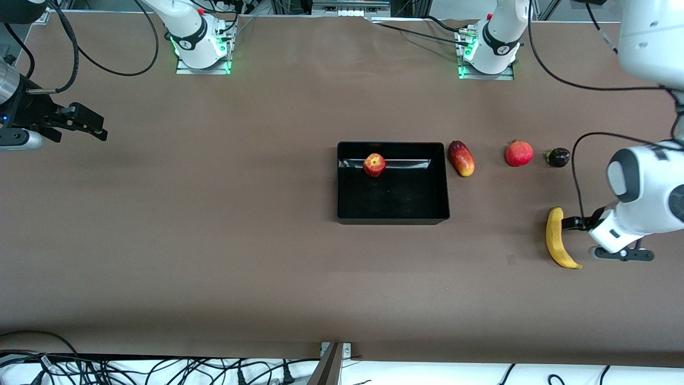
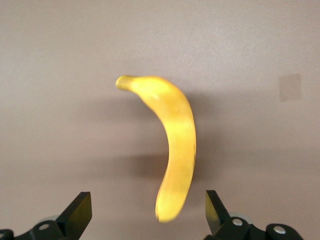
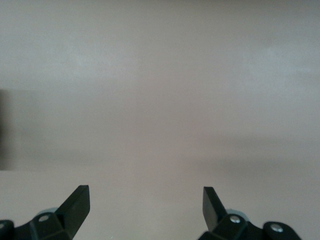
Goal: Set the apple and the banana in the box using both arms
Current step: 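Move the left gripper to the yellow banana and grasp it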
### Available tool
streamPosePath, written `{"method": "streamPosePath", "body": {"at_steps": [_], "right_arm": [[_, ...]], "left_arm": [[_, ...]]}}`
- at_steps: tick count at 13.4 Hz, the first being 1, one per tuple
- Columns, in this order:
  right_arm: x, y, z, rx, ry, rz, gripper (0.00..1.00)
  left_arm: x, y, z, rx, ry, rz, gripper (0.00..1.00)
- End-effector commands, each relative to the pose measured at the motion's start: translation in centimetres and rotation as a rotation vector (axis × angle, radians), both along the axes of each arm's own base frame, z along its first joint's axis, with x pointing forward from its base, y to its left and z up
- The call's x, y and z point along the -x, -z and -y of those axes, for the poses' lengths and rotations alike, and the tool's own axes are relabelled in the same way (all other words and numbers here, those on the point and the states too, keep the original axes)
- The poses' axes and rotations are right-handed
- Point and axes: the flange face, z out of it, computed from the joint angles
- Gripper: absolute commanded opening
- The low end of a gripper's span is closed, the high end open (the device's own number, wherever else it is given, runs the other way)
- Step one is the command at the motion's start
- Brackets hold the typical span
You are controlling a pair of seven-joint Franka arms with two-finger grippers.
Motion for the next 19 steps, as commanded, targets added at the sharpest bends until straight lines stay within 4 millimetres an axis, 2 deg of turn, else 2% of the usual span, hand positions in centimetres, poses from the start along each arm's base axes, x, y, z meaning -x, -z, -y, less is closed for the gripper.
{"method": "streamPosePath", "body": {"at_steps": [1, 5, 6, 8, 9, 11, 14, 16, 19], "right_arm": [[-0.3, -0.7, 0.1, 0.017, -0.015, 0.021, 1.00], [-0.3, -0.7, -0.1, 0.015, -0.018, 0.024, 1.00], [-0.3, -0.7, 0.0, 0.015, -0.016, 0.024, 1.00], [-0.3, -0.7, -0.1, 0.014, -0.016, 0.024, 1.00], [-0.3, -0.8, 0.0, 0.015, -0.016, 0.025, 1.00], [-0.3, -0.7, 0.0, 0.014, -0.013, 0.022, 1.00], [-0.3, -0.7, 0.0, 0.014, -0.013, 0.024, 1.00], [-0.3, -0.7, 0.0, 0.014, -0.012, 0.022, 1.00], [-0.3, -0.8, 0.0, 0.012, -0.010, 0.025, 1.00]], "left_arm": [[-0.8, 3.2, 1.0, 0.000, 0.030, 0.039, 1.00], [-0.4, 6.1, 1.0, -0.002, 0.034, 0.050, 1.00], [-0.4, 6.6, 1.0, -0.002, 0.030, 0.050, 0.82], [-0.1, 7.4, 1.2, -0.003, 0.006, 0.058, 0.25], [0.0, 7.4, 1.3, -0.002, 0.001, 0.060, 0.03], [-0.1, 7.1, 1.7, 0.001, -0.002, 0.064, 0.00], [-0.4, 5.6, 5.1, 0.040, -0.021, 0.058, 0.00], [-0.1, 3.1, 8.4, 0.063, -0.102, 0.010, 0.00], [0.5, -2.5, 14.3, 0.067, -0.210, -0.021, 0.00]]}}
